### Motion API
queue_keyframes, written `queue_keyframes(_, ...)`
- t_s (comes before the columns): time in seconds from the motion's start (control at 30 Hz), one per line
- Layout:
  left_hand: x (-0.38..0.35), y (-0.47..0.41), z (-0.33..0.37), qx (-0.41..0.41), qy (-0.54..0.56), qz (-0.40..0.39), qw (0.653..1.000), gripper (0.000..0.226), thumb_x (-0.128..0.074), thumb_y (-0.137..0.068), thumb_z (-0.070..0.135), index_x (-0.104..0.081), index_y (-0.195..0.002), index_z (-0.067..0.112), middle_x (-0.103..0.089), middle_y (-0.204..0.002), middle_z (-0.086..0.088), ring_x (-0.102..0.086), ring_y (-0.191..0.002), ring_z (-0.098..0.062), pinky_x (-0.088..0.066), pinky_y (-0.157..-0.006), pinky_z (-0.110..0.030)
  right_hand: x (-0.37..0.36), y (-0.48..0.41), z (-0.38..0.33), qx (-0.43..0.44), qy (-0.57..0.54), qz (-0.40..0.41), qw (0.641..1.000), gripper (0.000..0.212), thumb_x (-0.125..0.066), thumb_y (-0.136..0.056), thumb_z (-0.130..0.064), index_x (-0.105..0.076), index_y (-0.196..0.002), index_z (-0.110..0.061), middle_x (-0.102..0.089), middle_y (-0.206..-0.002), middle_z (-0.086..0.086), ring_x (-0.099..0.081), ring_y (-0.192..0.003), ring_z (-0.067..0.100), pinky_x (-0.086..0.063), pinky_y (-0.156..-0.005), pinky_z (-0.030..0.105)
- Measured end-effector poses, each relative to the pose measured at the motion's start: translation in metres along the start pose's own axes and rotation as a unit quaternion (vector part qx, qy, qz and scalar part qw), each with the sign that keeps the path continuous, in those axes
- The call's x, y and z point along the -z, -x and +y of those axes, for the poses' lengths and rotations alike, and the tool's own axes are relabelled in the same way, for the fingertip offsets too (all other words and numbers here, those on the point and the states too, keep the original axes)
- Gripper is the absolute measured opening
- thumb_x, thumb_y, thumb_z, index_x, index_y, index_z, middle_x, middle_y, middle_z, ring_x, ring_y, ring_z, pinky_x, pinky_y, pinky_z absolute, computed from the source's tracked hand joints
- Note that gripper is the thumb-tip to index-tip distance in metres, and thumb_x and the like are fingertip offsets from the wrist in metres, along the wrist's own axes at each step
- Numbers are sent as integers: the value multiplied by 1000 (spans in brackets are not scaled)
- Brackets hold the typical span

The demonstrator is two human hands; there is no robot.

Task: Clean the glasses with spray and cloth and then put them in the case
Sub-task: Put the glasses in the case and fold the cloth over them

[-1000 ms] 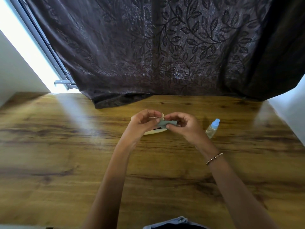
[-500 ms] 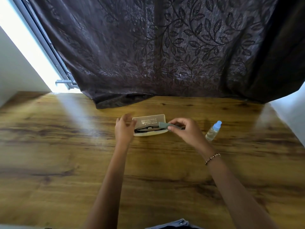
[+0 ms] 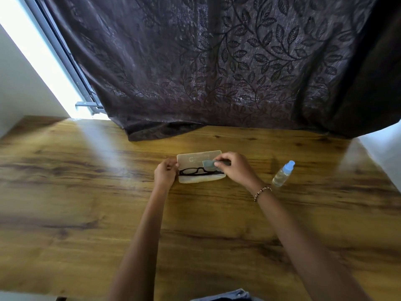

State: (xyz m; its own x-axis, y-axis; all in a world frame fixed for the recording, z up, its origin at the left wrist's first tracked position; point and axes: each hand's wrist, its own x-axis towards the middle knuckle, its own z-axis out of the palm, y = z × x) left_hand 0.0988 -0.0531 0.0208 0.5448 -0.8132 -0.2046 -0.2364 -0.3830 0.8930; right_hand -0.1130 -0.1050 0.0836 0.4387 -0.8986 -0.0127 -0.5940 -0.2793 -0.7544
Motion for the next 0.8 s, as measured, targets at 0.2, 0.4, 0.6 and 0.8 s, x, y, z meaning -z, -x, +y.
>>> queue_keyframes(0.2,1,13,-9,-72,30,9,997,18,-55,-94,19,-61,-112,19,-62,-104,2,-60,-90,-11,-50,-71,-24,-23,-10,-5,-3,4,-41,999,11,-68,-86,-17,-64,-96,-18,-66,-100,1,-61,-95,15,-46,-70,22)
queue_keyframes(0.4,-1,18,-16,-90,71,14,993,12,-55,-95,17,-62,-104,22,-65,-95,-2,-61,-78,-14,-54,-68,-30,-43,-13,-7,-4,14,-40,999,8,-69,-86,-20,-65,-92,-16,-67,-94,-3,-60,-90,13,-42,-65,19)
queue_keyframes(0.6,2,23,-14,-106,81,8,991,14,-53,-96,13,-61,-103,22,-63,-94,2,-60,-74,-10,-54,-64,-22,-45,-9,11,26,49,56,997,10,-69,-85,-26,-72,-92,-19,-62,-100,-1,-53,-101,18,-39,-90,29)
queue_keyframes(0.8,-1,20,-14,-87,89,17,992,15,-53,-95,12,-62,-106,20,-64,-96,3,-61,-75,-11,-56,-68,-25,-13,-3,26,-85,-61,156,982,40,-52,-94,-45,-64,-109,-10,-64,-93,5,-62,-84,19,-49,-65,20)
